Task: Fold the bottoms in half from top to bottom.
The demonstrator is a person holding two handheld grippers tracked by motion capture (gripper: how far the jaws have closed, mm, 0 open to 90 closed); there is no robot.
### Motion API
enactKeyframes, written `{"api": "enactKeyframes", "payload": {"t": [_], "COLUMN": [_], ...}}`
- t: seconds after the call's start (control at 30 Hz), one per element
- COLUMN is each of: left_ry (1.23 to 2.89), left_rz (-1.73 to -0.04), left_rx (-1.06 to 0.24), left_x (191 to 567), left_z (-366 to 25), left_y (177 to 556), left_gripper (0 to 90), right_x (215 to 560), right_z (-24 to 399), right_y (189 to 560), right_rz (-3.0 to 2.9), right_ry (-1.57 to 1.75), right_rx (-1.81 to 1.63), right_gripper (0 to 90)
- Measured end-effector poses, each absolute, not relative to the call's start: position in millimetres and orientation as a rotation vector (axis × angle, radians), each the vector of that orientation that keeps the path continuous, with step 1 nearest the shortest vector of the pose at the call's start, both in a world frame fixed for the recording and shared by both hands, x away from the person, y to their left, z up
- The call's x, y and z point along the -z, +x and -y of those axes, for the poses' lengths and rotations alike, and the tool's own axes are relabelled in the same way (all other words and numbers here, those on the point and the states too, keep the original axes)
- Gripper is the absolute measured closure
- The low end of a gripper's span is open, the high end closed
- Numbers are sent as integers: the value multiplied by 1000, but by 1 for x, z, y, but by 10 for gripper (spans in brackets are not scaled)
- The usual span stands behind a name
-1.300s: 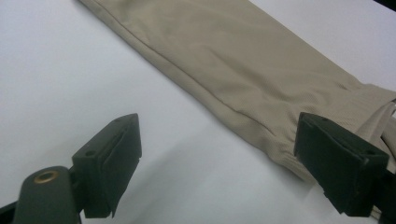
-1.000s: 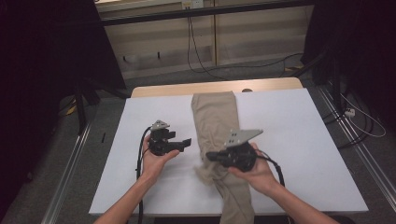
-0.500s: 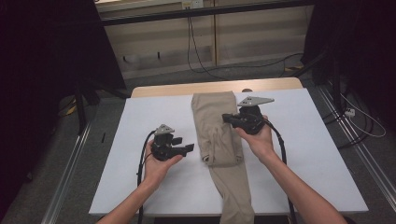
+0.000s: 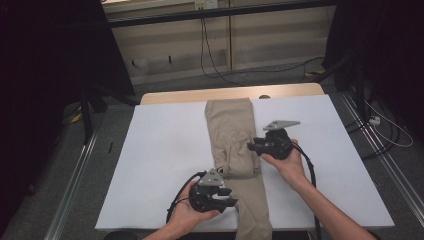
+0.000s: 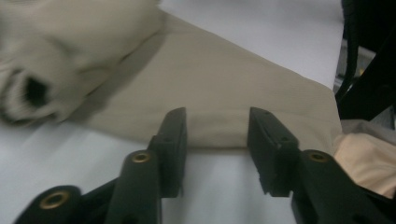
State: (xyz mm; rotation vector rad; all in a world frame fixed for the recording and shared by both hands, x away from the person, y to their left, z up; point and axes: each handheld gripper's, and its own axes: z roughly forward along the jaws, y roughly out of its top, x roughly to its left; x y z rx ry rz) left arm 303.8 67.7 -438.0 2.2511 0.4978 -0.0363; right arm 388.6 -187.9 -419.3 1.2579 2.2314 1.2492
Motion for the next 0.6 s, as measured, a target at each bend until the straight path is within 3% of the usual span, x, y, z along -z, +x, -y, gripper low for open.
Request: {"api": "enactKeyframes", "payload": {"t": [0.2,0.23,0.33,0.6], "left_ry": [2326,2334,2322,2266], "left_rz": [-376,-368,-362,-499], "left_rx": [-77,-101,-111,-66], "left_x": [450,450,451,447], "left_z": [-43,-40,-35,-49], "left_y": [300,300,307,328], "left_gripper": [604,645,880,894], "right_x": [429,431,442,449], "right_z": [196,196,195,179], "right_y": [328,318,295,269], "right_rz": [-2389,-2424,-2505,-2610], "right_ry": [1188,1158,1130,923], "right_rx": [-1194,-1176,-1145,-1058], "right_gripper": [703,709,712,646]}}
